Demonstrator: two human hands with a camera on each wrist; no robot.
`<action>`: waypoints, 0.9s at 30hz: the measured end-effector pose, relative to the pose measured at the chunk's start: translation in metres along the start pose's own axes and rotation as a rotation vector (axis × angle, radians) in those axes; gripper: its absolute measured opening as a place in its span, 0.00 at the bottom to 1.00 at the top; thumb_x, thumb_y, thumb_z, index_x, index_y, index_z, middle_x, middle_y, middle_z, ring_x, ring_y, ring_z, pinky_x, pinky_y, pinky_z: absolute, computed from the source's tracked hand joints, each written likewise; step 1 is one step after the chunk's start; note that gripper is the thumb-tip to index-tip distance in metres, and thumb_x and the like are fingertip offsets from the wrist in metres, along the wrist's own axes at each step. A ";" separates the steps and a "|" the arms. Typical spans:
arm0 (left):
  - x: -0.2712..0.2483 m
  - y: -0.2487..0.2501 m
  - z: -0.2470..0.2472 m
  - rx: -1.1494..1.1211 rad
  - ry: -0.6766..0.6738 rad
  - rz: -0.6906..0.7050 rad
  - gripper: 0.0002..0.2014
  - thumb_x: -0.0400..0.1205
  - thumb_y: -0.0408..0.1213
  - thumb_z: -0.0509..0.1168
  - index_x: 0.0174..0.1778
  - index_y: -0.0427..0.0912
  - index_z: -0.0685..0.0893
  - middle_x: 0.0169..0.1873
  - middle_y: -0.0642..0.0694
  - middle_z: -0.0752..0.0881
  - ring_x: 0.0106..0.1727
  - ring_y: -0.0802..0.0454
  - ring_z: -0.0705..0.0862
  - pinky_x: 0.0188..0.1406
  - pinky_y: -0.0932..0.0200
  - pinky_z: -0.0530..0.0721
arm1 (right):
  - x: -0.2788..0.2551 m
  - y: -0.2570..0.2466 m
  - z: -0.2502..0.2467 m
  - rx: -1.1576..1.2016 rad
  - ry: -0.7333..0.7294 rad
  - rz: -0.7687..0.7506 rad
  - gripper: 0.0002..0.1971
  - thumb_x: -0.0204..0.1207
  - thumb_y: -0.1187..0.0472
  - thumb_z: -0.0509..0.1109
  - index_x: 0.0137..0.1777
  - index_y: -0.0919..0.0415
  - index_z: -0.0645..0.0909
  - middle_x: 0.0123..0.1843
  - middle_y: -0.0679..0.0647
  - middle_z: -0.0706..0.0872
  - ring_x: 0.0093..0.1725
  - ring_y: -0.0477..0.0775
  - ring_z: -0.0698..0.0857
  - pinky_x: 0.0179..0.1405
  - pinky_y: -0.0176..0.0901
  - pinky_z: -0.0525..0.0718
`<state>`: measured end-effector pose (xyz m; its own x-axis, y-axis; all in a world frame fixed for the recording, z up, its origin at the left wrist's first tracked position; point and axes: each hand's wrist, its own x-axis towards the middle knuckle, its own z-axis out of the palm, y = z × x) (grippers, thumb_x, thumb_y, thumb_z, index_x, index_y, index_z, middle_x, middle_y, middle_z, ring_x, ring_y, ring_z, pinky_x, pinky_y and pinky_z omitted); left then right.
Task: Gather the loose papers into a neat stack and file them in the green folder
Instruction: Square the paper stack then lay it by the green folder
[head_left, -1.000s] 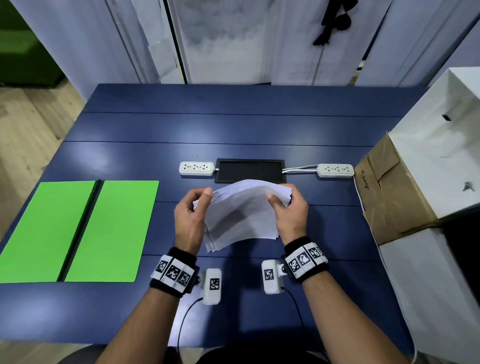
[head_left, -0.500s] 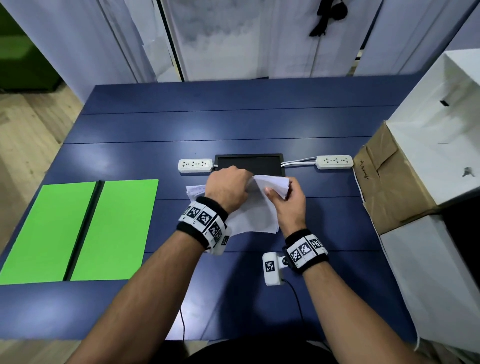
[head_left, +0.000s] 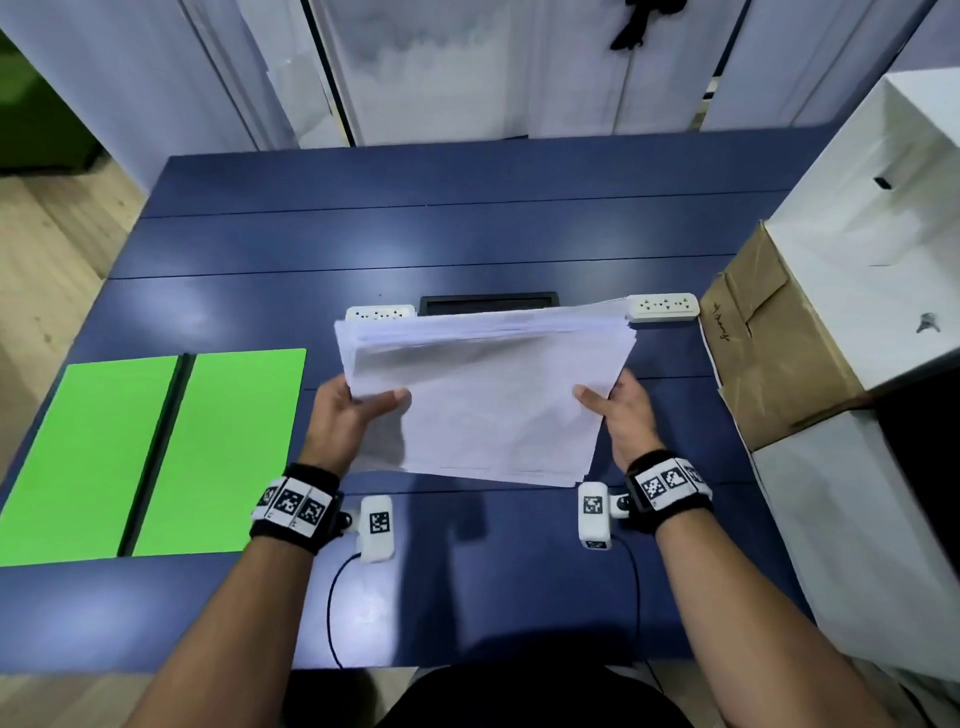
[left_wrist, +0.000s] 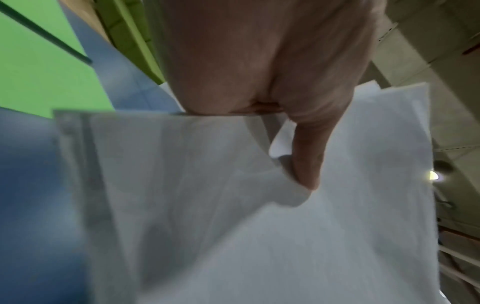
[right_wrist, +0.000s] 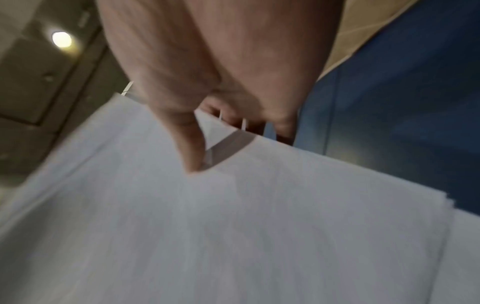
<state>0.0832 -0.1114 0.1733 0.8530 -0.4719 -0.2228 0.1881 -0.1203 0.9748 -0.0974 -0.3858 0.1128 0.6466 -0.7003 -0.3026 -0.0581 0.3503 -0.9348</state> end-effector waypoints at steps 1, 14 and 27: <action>-0.002 -0.010 0.000 -0.030 0.023 -0.007 0.11 0.75 0.20 0.73 0.52 0.34 0.90 0.39 0.49 0.94 0.37 0.56 0.90 0.41 0.59 0.88 | 0.000 -0.005 0.003 -0.042 0.052 -0.051 0.18 0.73 0.77 0.74 0.59 0.61 0.84 0.53 0.51 0.93 0.52 0.49 0.91 0.55 0.43 0.86; -0.020 -0.126 0.008 -0.022 0.143 -0.165 0.15 0.72 0.17 0.72 0.52 0.35 0.90 0.45 0.44 0.93 0.47 0.50 0.90 0.52 0.55 0.85 | -0.019 0.094 -0.002 -0.244 0.054 0.073 0.25 0.72 0.73 0.75 0.64 0.48 0.80 0.60 0.51 0.90 0.61 0.54 0.88 0.68 0.53 0.83; -0.004 -0.124 -0.010 0.036 0.097 -0.097 0.27 0.64 0.23 0.74 0.61 0.33 0.82 0.52 0.43 0.89 0.51 0.54 0.87 0.56 0.58 0.85 | -0.006 0.067 -0.001 -0.258 0.034 0.044 0.33 0.66 0.80 0.71 0.72 0.60 0.75 0.61 0.52 0.87 0.58 0.48 0.87 0.60 0.41 0.83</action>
<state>0.0613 -0.0861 0.0533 0.8752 -0.3702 -0.3115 0.2556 -0.1928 0.9474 -0.1061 -0.3592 0.0520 0.6134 -0.7098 -0.3462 -0.2805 0.2140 -0.9357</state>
